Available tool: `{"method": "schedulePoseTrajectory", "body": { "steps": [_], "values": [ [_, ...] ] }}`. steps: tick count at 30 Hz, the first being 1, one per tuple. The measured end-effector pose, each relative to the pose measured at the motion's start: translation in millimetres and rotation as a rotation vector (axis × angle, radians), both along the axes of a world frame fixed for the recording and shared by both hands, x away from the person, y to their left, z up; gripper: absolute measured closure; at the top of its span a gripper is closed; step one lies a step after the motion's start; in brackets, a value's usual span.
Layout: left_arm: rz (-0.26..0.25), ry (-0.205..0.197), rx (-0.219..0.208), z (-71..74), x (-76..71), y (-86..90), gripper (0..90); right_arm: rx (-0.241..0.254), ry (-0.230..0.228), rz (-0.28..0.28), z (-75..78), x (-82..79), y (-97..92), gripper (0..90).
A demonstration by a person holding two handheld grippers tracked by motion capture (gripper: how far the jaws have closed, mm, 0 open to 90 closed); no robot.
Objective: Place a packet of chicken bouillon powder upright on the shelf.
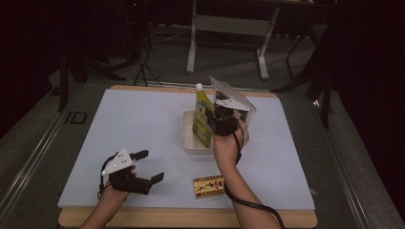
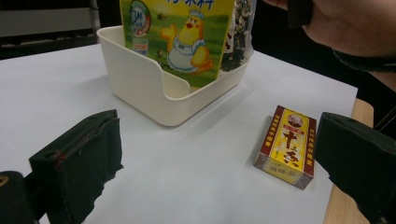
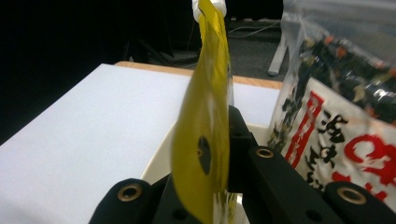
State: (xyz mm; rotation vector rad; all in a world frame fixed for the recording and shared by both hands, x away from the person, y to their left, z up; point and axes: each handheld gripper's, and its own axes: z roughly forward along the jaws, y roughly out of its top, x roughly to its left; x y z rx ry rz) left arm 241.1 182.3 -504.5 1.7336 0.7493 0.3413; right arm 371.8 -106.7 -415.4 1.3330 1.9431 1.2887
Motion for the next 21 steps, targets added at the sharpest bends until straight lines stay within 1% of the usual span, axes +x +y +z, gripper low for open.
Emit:
{"method": "schedulePoseTrajectory", "body": {
  "steps": [6,7,9,13,15,16,18,21],
  "values": [
    [-0.002,0.001,0.002,-0.5,-0.1,-0.3,1.6,-0.009,0.019,-0.001,-11.6,1.8,2.1,90.0],
    [-0.001,0.002,0.003,-0.7,0.0,-0.2,1.6,-0.008,0.010,0.003,-13.5,1.1,2.4,90.0],
    [-0.002,0.001,0.004,-0.8,0.0,-0.1,1.6,-0.012,0.003,0.004,-13.8,-0.2,2.9,90.0],
    [-0.001,0.001,0.002,-0.7,-0.2,0.0,1.6,-0.008,0.014,0.014,-12.9,1.3,2.1,89.3],
    [0.000,0.001,0.003,-0.8,-0.3,0.3,1.6,-0.005,0.017,0.025,-12.4,1.8,0.9,85.4],
    [0.001,0.002,0.001,-1.0,-0.2,0.4,1.6,0.000,0.018,0.031,-12.3,2.0,0.3,80.8],
    [0.002,0.003,0.003,-1.3,-0.2,0.6,1.6,0.019,0.025,0.050,-10.9,1.2,-0.4,75.2],
    [0.002,0.004,0.003,-1.4,-0.5,0.1,1.6,0.011,0.011,0.067,-5.6,-1.2,-0.9,64.5]
  ]
}}
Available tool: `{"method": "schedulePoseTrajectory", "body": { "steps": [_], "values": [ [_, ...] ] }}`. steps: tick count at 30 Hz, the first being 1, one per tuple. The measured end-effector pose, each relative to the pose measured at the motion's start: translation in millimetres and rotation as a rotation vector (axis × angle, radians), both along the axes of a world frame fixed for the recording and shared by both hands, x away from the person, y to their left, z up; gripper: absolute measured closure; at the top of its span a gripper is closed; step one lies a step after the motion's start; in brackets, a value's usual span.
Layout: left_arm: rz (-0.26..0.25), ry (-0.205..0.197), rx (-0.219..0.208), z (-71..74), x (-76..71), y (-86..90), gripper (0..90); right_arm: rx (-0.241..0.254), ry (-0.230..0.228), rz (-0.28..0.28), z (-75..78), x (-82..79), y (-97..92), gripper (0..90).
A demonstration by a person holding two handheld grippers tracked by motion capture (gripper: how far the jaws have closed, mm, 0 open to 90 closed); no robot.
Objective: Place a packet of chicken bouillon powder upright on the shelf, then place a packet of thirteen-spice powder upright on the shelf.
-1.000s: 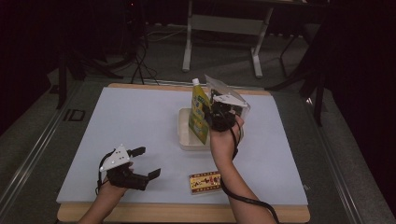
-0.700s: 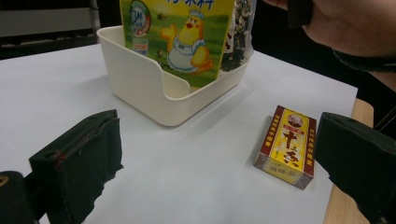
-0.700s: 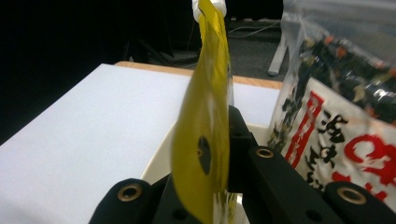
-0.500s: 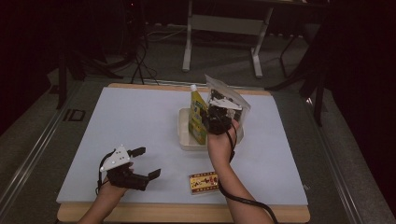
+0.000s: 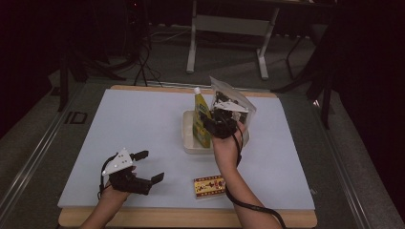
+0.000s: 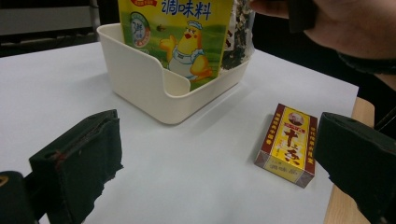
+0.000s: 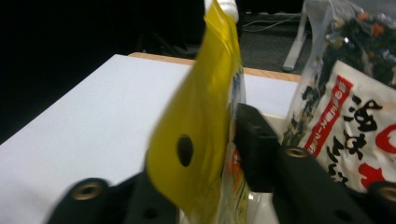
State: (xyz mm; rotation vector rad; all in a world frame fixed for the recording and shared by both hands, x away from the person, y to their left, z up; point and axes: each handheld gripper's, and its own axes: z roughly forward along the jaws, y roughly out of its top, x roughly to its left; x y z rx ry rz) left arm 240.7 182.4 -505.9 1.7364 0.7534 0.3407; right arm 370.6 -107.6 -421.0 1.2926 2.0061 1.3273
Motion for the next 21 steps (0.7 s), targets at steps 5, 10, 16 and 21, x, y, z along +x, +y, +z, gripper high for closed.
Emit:
{"method": "schedulePoseTrajectory", "body": {
  "steps": [5,10,16,21],
  "values": [
    [-0.003,-0.003,0.011,0.1,-0.2,-0.8,1.6,0.025,-0.018,0.029,13.9,-4.4,-4.8,48.1],
    [-0.017,-0.004,0.032,-0.4,0.4,-2.7,1.6,0.049,-0.045,0.063,28.2,-11.8,-10.9,31.0],
    [-0.045,-0.012,0.000,3.2,-0.5,-6.1,1.6,0.051,-0.103,0.134,41.8,-25.7,-19.7,14.2],
    [-0.074,0.043,-0.025,6.1,-3.0,-9.5,3.3,0.033,-0.114,0.188,47.6,-40.0,-32.2,14.0]
  ]
}}
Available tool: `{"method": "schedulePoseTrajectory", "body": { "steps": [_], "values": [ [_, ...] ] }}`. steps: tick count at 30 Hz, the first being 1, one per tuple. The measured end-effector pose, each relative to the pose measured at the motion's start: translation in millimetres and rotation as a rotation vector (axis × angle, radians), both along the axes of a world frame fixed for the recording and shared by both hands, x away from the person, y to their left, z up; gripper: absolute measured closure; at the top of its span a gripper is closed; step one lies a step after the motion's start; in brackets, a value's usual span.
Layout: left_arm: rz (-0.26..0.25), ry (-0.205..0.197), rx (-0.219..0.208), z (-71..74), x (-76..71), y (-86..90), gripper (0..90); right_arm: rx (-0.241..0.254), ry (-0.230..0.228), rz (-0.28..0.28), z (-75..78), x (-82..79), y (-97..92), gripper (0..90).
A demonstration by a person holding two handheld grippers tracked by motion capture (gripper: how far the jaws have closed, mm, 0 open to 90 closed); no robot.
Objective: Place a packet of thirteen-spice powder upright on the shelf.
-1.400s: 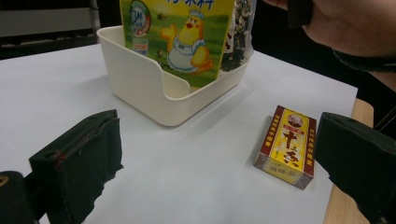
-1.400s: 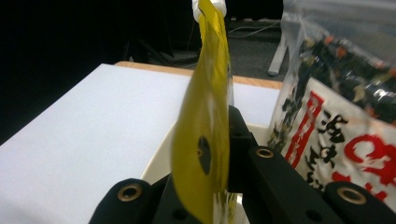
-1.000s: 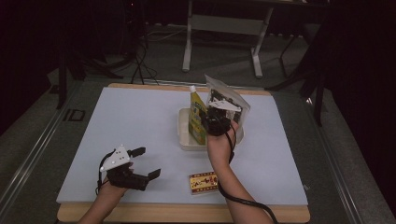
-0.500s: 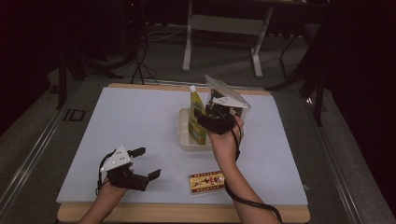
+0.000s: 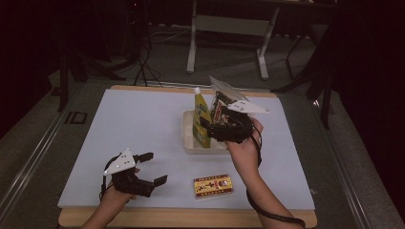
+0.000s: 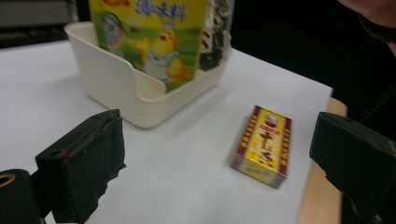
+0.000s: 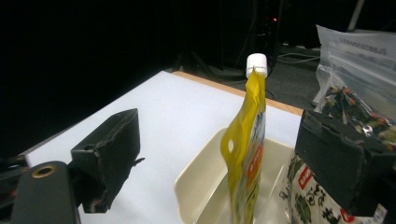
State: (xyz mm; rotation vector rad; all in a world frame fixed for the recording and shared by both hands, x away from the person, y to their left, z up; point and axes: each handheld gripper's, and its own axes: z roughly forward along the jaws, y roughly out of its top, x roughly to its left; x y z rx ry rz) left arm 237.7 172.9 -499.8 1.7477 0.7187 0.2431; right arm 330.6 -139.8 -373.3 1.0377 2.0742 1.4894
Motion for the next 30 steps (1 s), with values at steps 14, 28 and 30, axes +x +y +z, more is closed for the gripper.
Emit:
{"method": "schedulePoseTrajectory", "body": {
  "steps": [14,28,30],
  "values": [
    [-0.084,0.042,0.058,14.5,-0.6,-18.6,2.0,-0.053,-0.026,0.090,-4.8,-32.4,-33.9,16.6],
    [-0.158,0.060,0.128,13.5,4.4,-43.5,2.3,-0.072,-0.004,0.131,-34.2,-64.3,-73.1,17.9],
    [-0.168,0.059,0.140,12.9,5.6,-47.3,2.7,-0.069,-0.001,0.138,-38.1,-67.9,-78.2,17.7]
  ]
}}
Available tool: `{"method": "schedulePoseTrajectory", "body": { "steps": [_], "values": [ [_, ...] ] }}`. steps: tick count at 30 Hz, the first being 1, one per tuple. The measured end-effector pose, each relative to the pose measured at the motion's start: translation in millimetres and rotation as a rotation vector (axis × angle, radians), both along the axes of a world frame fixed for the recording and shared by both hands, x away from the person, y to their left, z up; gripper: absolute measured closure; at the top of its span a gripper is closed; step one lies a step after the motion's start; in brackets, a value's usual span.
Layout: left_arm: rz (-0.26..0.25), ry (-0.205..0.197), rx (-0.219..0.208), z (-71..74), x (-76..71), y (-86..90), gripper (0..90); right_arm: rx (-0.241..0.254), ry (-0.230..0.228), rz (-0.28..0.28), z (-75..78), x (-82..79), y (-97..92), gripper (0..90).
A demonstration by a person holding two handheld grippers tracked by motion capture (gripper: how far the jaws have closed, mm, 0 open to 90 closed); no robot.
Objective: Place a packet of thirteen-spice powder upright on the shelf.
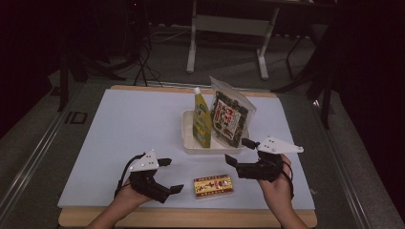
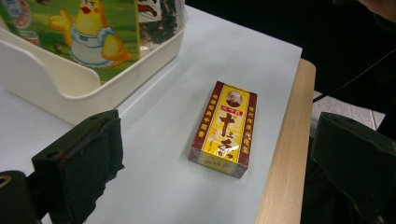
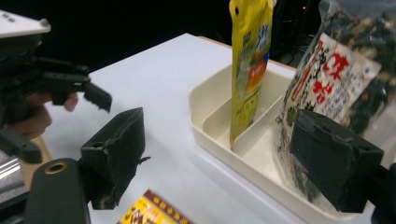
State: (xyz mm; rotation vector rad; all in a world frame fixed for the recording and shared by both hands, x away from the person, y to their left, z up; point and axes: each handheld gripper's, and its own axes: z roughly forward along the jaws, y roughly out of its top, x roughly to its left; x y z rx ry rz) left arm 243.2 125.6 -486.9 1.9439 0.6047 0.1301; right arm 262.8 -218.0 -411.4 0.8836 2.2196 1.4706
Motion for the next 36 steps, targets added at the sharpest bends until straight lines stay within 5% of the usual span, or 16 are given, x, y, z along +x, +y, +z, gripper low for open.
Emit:
{"method": "schedulePoseTrajectory", "body": {
  "steps": [15,20,28,36],
  "values": [
    [-0.105,0.043,0.069,-7.7,15.0,-39.4,3.1,-0.014,-0.013,0.043,-17.6,-25.2,-29.3,14.7],
    [-0.138,0.060,0.095,-11.7,23.2,-57.0,4.1,0.005,0.022,0.024,-19.6,-29.7,-37.9,14.4],
    [-0.177,0.064,0.204,-23.2,36.7,-84.7,6.4,0.012,-0.003,-0.009,-22.3,-33.6,-41.4,10.0],
    [-0.231,0.083,0.270,-36.7,41.6,-114.5,11.3,0.005,0.005,-0.022,-23.4,-36.3,-45.6,10.2]
  ]
}}
